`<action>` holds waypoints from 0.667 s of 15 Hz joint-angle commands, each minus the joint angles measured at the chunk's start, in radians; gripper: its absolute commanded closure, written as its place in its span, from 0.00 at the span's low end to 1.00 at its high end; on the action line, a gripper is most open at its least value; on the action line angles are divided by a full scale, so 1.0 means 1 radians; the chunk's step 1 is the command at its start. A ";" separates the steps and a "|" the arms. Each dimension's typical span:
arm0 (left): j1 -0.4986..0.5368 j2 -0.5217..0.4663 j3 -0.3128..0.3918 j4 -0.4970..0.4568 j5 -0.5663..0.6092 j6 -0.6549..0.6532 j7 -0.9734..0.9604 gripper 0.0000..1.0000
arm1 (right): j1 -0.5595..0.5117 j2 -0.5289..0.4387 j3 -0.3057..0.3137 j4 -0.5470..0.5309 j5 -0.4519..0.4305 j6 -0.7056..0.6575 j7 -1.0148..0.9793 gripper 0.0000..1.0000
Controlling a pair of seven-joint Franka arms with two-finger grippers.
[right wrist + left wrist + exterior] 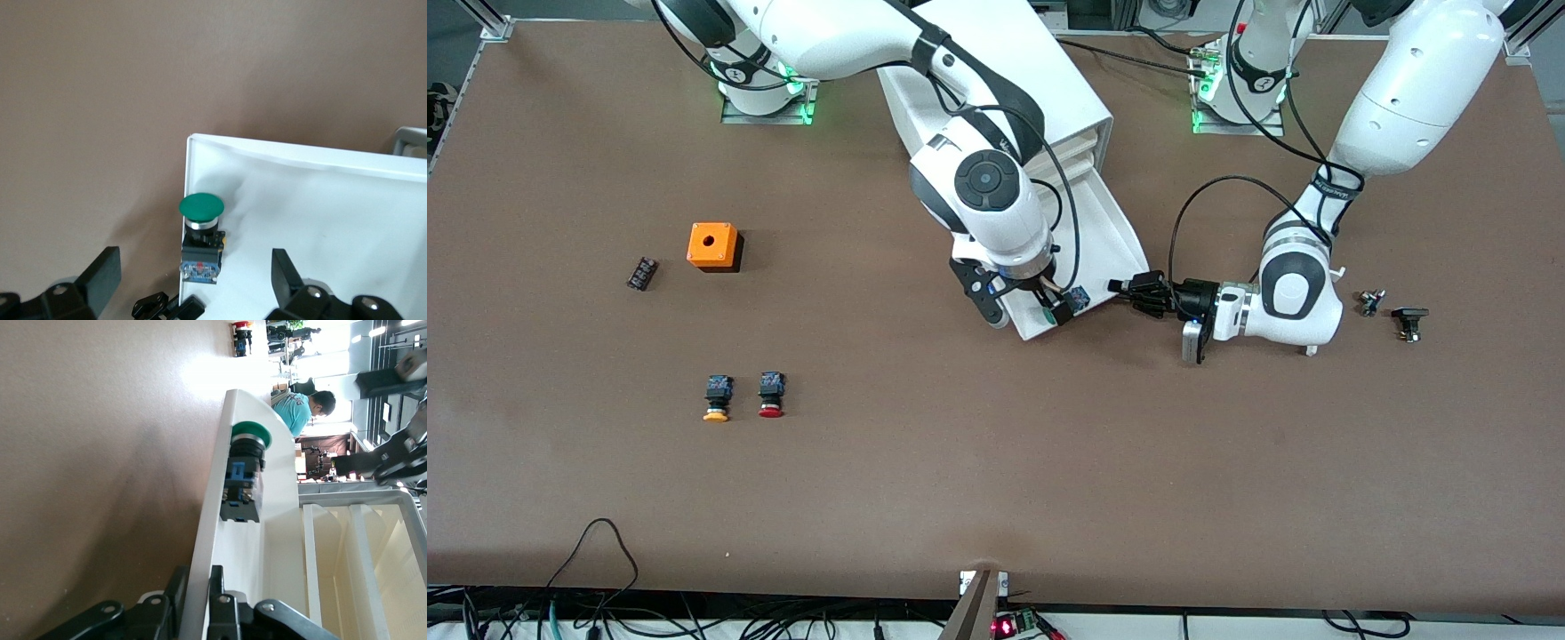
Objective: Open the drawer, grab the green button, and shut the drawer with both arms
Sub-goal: 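Grasp the green button with the right gripper while the left gripper releases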
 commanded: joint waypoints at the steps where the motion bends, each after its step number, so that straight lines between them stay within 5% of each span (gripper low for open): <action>1: 0.022 0.008 -0.002 0.026 0.026 -0.045 -0.030 0.00 | 0.047 0.054 -0.036 0.040 -0.016 0.064 0.036 0.00; 10: 0.065 -0.029 0.002 0.123 0.150 -0.217 -0.271 0.00 | 0.085 0.143 -0.045 0.040 -0.016 0.222 0.068 0.00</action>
